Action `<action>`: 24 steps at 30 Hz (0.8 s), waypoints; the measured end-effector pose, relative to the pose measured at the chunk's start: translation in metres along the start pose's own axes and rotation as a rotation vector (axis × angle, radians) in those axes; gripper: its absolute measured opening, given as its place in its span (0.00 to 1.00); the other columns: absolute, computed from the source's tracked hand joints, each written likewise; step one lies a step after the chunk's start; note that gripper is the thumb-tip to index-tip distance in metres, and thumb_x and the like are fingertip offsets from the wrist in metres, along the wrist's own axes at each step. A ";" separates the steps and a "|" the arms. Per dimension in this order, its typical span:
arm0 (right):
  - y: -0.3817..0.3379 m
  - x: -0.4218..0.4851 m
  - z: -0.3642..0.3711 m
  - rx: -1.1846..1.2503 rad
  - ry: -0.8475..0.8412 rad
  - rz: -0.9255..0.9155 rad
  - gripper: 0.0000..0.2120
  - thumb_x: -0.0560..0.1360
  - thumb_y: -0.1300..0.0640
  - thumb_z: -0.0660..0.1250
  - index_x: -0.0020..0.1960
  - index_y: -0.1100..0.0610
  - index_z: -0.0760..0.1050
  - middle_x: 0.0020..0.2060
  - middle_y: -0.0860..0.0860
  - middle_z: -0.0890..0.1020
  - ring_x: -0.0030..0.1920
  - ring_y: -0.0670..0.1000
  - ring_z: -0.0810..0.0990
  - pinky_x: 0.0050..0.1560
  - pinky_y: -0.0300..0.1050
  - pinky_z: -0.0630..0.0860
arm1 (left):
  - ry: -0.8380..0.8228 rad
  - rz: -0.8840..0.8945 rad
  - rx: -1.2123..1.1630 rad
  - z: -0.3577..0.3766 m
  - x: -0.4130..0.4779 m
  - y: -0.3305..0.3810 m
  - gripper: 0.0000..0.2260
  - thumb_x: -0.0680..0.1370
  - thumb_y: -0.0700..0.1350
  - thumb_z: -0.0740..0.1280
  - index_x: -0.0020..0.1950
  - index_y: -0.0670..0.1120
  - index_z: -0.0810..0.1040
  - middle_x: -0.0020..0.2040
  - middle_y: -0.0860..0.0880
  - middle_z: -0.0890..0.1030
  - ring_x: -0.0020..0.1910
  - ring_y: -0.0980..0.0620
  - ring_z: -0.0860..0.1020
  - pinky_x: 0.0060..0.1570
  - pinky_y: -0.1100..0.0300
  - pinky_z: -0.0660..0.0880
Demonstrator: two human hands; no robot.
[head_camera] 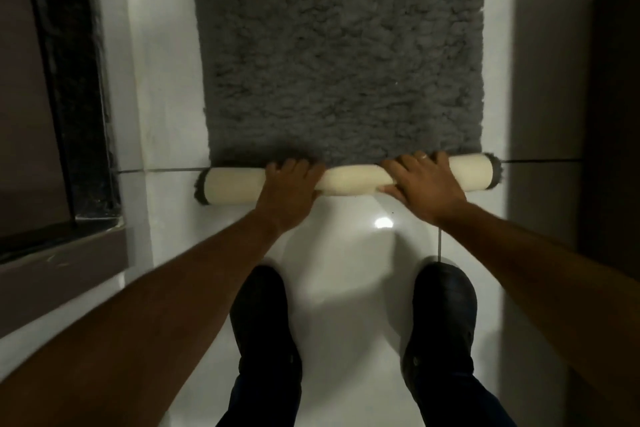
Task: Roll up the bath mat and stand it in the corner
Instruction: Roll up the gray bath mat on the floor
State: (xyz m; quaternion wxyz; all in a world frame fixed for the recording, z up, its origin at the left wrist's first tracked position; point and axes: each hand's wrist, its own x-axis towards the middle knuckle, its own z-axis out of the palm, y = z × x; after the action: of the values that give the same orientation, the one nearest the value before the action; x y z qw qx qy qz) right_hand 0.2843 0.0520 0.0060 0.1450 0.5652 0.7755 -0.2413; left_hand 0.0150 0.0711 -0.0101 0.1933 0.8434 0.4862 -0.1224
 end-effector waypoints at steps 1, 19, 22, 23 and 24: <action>-0.002 -0.009 0.006 0.008 -0.044 -0.017 0.24 0.80 0.40 0.58 0.68 0.53 0.72 0.60 0.58 0.80 0.59 0.61 0.76 0.60 0.59 0.67 | -0.041 0.005 -0.025 0.003 -0.009 0.004 0.20 0.77 0.50 0.68 0.68 0.45 0.73 0.57 0.41 0.79 0.55 0.39 0.75 0.54 0.44 0.66; -0.010 0.034 -0.004 -0.044 0.104 0.109 0.59 0.67 0.19 0.49 0.80 0.62 0.45 0.80 0.61 0.49 0.80 0.61 0.44 0.72 0.75 0.44 | -0.016 -0.144 0.029 -0.030 0.059 -0.025 0.59 0.59 0.77 0.65 0.79 0.49 0.45 0.80 0.40 0.48 0.78 0.38 0.46 0.70 0.29 0.47; 0.000 0.063 -0.024 -0.059 0.057 0.158 0.63 0.61 0.18 0.56 0.80 0.60 0.45 0.80 0.61 0.50 0.79 0.63 0.44 0.72 0.75 0.41 | 0.070 -0.064 0.128 -0.027 0.045 -0.021 0.54 0.62 0.73 0.69 0.79 0.48 0.51 0.77 0.39 0.61 0.75 0.37 0.57 0.70 0.29 0.53; 0.001 0.067 -0.027 -0.063 0.041 0.158 0.62 0.61 0.19 0.60 0.80 0.59 0.47 0.80 0.61 0.52 0.79 0.63 0.47 0.72 0.76 0.42 | 0.050 -0.062 0.176 -0.026 0.044 -0.020 0.53 0.63 0.70 0.72 0.79 0.48 0.52 0.75 0.40 0.64 0.73 0.37 0.61 0.69 0.30 0.54; 0.002 0.069 -0.029 -0.066 0.037 0.152 0.60 0.61 0.21 0.63 0.79 0.58 0.50 0.78 0.62 0.57 0.78 0.64 0.53 0.72 0.76 0.45 | 0.049 -0.076 0.208 -0.026 0.046 -0.020 0.51 0.64 0.67 0.73 0.79 0.48 0.54 0.72 0.40 0.67 0.71 0.37 0.64 0.68 0.31 0.56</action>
State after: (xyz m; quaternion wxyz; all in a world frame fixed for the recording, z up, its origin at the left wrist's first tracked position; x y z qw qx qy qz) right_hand 0.2654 0.1237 -0.0046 0.1669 0.6217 0.7404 -0.1934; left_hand 0.0216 0.1274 -0.0092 0.0879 0.8425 0.5072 -0.1589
